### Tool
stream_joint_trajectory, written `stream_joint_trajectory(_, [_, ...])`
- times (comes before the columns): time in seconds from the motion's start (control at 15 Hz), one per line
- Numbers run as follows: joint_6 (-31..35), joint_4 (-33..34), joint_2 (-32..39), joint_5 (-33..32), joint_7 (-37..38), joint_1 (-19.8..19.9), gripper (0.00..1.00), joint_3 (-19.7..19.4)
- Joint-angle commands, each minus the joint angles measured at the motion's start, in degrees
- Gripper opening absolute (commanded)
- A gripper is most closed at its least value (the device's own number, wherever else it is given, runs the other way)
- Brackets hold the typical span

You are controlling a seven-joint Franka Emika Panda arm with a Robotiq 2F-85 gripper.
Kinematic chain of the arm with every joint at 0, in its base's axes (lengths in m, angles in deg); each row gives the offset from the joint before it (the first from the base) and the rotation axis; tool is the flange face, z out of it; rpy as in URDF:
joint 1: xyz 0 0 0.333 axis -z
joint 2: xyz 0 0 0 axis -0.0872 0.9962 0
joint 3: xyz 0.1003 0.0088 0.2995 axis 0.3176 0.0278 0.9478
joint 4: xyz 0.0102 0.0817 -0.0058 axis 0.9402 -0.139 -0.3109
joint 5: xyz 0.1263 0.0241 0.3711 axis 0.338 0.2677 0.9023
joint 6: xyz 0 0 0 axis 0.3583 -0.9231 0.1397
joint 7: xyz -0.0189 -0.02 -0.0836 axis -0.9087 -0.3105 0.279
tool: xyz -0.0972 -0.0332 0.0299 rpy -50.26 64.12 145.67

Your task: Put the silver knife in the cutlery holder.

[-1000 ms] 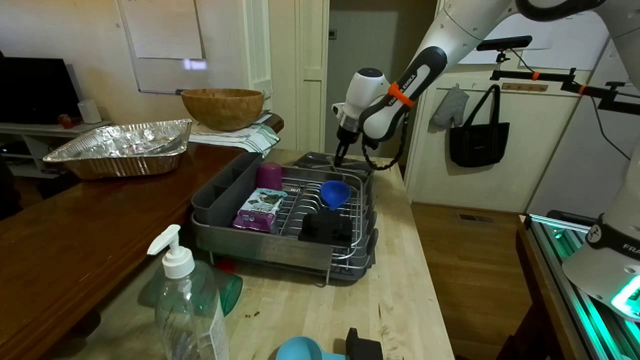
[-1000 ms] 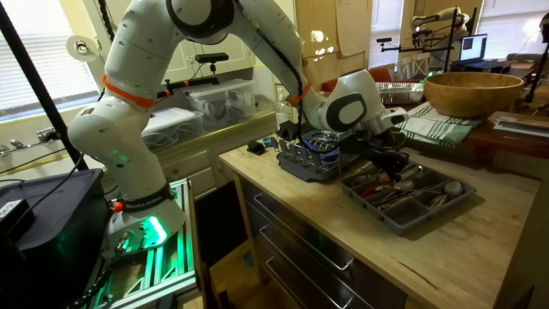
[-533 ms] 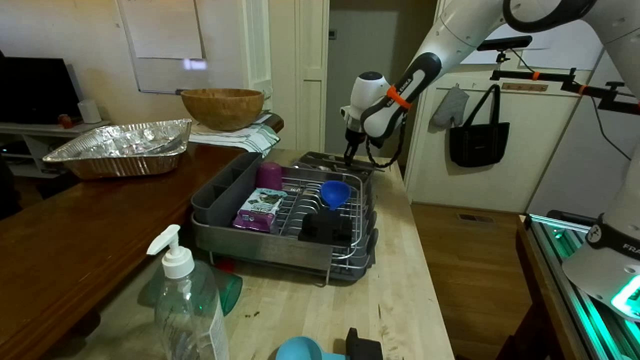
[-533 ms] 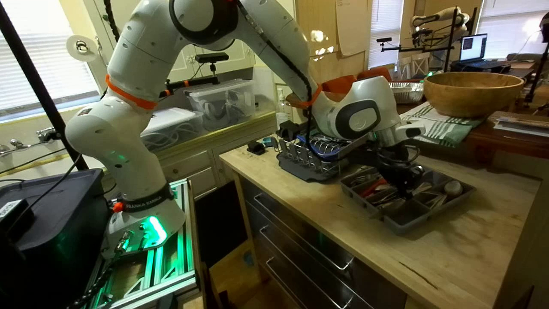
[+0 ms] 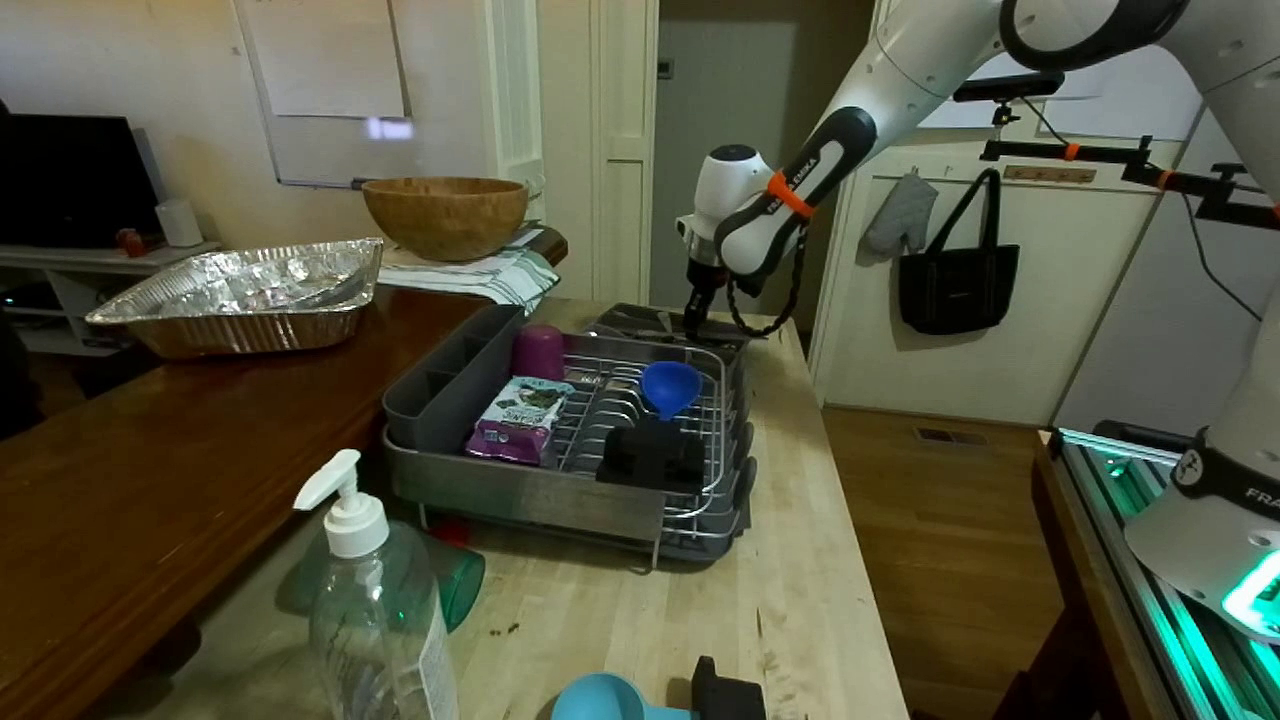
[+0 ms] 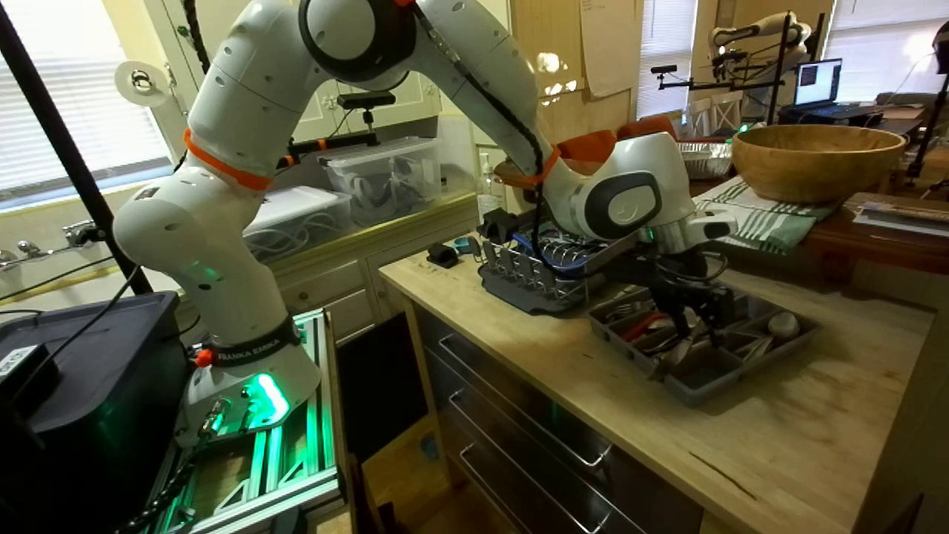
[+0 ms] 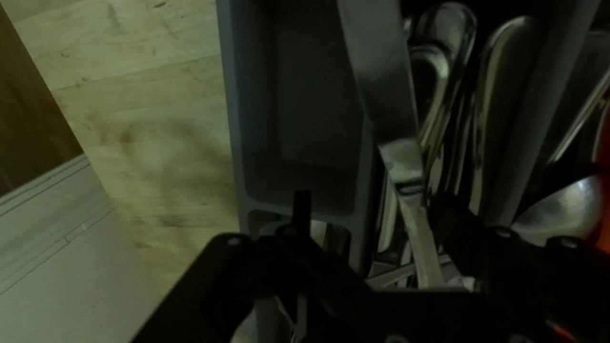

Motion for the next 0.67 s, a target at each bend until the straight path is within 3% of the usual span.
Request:
stream_joint_trajectory(0.0, [-1.82, 1.00, 0.24, 0.44, 1.13, -0.44, 0.99, -0.41])
stream_joint_trajectory(0.47, [0.59, -6.05, -7.54, 4.90, -2.03, 3.35, 1.00, 4.85])
stream_joint_trajectory(0.53, [-0.10, -2.10, -4.09, 2.92, -0.62, 1.31, 0.99, 2.59])
stream_joint_trajectory(0.6, [-0.09, -2.84, -5.12, 3.72, -0.83, 1.71, 0.99, 3.16])
